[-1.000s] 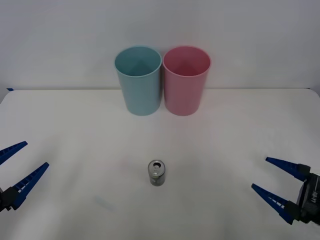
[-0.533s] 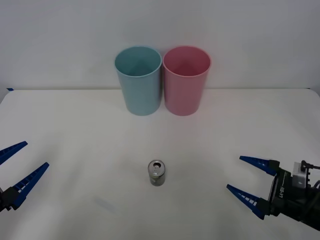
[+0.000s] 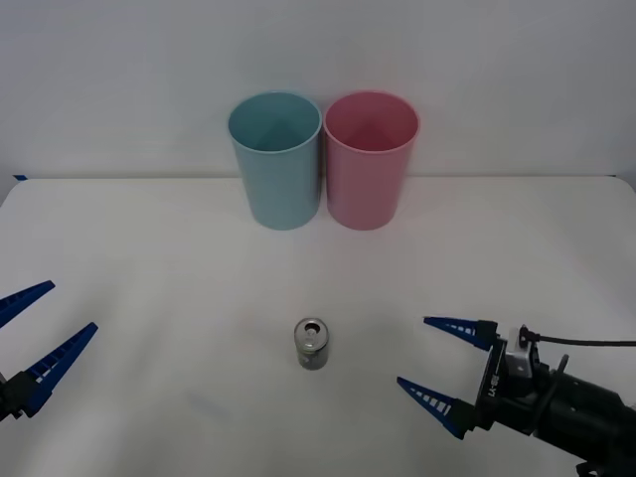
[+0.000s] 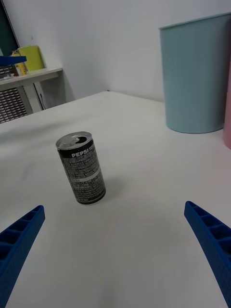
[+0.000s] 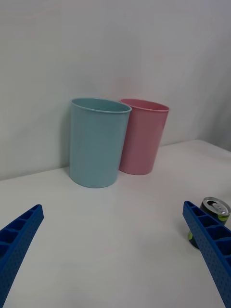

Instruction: Grasp the object on the table and drop it into the matching bin: aluminum can to the light blue bin, PET bottle to the pink bin.

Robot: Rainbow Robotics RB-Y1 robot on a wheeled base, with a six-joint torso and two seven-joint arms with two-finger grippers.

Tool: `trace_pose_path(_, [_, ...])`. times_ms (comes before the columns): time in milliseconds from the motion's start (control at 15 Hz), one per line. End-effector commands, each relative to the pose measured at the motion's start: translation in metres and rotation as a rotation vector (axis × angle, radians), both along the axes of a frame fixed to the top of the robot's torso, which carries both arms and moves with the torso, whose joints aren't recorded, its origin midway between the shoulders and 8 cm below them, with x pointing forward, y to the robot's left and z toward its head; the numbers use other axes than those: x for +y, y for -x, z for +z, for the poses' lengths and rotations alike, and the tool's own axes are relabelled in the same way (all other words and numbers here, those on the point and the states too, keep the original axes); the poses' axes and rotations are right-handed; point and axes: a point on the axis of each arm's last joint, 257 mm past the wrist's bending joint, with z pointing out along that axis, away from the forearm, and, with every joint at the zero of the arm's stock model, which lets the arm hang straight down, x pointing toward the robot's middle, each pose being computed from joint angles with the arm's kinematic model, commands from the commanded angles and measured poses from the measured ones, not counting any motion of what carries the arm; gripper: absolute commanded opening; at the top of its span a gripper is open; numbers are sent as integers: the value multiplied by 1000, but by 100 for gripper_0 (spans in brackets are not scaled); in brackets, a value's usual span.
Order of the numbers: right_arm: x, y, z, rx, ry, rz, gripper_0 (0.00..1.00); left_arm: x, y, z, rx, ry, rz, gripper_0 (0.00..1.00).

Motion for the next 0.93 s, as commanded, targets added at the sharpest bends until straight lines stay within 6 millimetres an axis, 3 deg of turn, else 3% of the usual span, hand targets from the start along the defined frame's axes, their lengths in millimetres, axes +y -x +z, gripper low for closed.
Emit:
trace_pose_path(67, [24,-2,-8,10,-4,3,100,0,0,0,0,0,0,100])
trace_pose_path(533, [77,-10,-20,5,-5,-20,100,0,0,0,0,0,0,100])
trace_pose_path(933, [108,-21,-27,-18,28,-52,100,0,0,0,0,0,0,100])
